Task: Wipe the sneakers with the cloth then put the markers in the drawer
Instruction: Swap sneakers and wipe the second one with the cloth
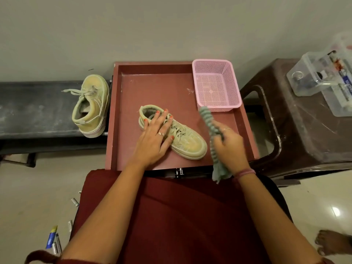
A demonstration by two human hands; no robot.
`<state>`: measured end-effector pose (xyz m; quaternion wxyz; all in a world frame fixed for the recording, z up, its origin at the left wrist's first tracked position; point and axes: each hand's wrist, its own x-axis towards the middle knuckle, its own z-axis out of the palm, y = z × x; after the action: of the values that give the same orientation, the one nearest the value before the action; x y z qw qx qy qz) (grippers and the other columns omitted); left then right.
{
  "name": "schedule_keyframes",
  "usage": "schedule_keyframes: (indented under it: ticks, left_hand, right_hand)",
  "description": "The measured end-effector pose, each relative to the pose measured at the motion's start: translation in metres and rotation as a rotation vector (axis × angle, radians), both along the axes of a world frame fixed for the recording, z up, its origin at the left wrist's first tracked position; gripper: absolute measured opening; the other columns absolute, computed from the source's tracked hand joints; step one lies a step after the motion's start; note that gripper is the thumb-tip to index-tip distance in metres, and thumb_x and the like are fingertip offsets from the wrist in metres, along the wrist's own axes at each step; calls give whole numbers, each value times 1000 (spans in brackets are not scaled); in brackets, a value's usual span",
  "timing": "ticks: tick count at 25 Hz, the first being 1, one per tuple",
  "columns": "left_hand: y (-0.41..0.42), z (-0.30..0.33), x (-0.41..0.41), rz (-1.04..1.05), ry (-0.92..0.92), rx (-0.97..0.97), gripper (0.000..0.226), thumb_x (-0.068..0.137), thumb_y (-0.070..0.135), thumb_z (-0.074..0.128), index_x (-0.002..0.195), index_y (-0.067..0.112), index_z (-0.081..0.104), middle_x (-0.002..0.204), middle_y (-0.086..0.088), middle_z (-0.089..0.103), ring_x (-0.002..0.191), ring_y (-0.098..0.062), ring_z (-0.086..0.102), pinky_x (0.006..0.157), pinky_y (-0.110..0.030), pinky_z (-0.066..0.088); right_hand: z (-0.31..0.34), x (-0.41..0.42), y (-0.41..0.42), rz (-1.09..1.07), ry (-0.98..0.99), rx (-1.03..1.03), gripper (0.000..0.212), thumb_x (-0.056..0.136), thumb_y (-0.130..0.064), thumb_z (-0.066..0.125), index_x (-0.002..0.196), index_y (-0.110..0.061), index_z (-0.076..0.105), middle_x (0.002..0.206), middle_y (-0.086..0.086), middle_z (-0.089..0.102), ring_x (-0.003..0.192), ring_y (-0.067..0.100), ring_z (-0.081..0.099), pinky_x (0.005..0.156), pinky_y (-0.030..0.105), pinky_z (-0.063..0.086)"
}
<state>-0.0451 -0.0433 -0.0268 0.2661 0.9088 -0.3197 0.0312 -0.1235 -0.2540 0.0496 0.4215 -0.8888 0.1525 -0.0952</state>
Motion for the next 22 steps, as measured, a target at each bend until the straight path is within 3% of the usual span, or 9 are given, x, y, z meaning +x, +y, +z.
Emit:
schedule_keyframes:
  ticks: [3, 5, 8, 11, 13, 14, 17, 19, 22]
  left_hand:
    - [-2, -9, 5, 52, -27, -9, 47, 99, 31, 41, 144, 19, 40, 156, -3, 28, 144, -24, 20, 115, -49, 13]
    - [-2, -11, 2, 72, -64, 3, 43, 99, 32, 43, 140, 20, 47, 153, -3, 33, 142, -25, 25, 114, -46, 15]
    - [-2, -12, 1, 85, -98, 13, 40, 99, 30, 47, 137, 21, 51, 152, -3, 36, 140, -25, 28, 114, -46, 19]
    - [-3, -14, 2, 93, -105, 9, 42, 97, 27, 53, 139, 21, 48, 151, -3, 36, 140, -26, 29, 114, -47, 20]
    - [-3, -16, 3, 88, -101, -13, 44, 97, 28, 52, 140, 21, 47, 151, -4, 35, 139, -26, 29, 114, -45, 18]
    - [-3, -17, 4, 83, -101, -21, 44, 97, 29, 50, 140, 20, 47, 152, -4, 35, 139, -25, 28, 114, -46, 17]
    - [-3, -19, 7, 80, -57, -57, 44, 96, 30, 49, 139, 20, 49, 152, -3, 34, 139, -21, 26, 114, -46, 15]
    - [-4, -19, 8, 78, -37, -76, 44, 95, 29, 51, 138, 19, 50, 152, -3, 34, 139, -20, 25, 114, -46, 14]
    - [-3, -16, 8, 70, -40, -73, 43, 94, 26, 54, 137, 17, 51, 151, -5, 36, 138, -19, 26, 113, -45, 15]
  right_hand:
    - [-37, 15, 36, 373, 51, -395, 36, 87, -7, 40, 112, -6, 65, 107, 10, 67, 96, 28, 65, 85, 31, 49]
    - [-60, 11, 42, 479, 116, -652, 41, 82, -11, 38, 113, -8, 65, 103, 7, 66, 86, 26, 65, 68, 34, 54]
    - [-57, 5, 22, 556, 122, -830, 41, 79, -16, 38, 105, -17, 69, 94, -1, 64, 76, 21, 61, 57, 30, 46]
    - [-40, 8, 7, 575, 226, -953, 36, 85, -16, 39, 104, -21, 68, 99, -3, 60, 87, 20, 58, 65, 32, 45]
    - [-33, 4, -7, 588, 323, -863, 33, 90, -7, 44, 115, -18, 62, 114, 2, 54, 106, 25, 52, 83, 37, 44]
    - [-26, 1, -13, 536, 387, -708, 34, 89, -2, 46, 117, -15, 61, 117, 5, 53, 109, 28, 51, 88, 37, 44]
    - [-4, 6, -21, 172, 321, -305, 29, 90, 0, 48, 115, -2, 63, 116, 16, 56, 109, 32, 54, 90, 27, 37]
    - [-8, 16, -5, 169, 253, -350, 34, 92, -2, 45, 122, -5, 60, 123, 16, 57, 110, 29, 53, 93, 27, 36]
    - [-38, 11, 40, 449, 210, -688, 52, 87, 1, 37, 135, -13, 50, 140, 5, 49, 113, 27, 53, 88, 35, 42]
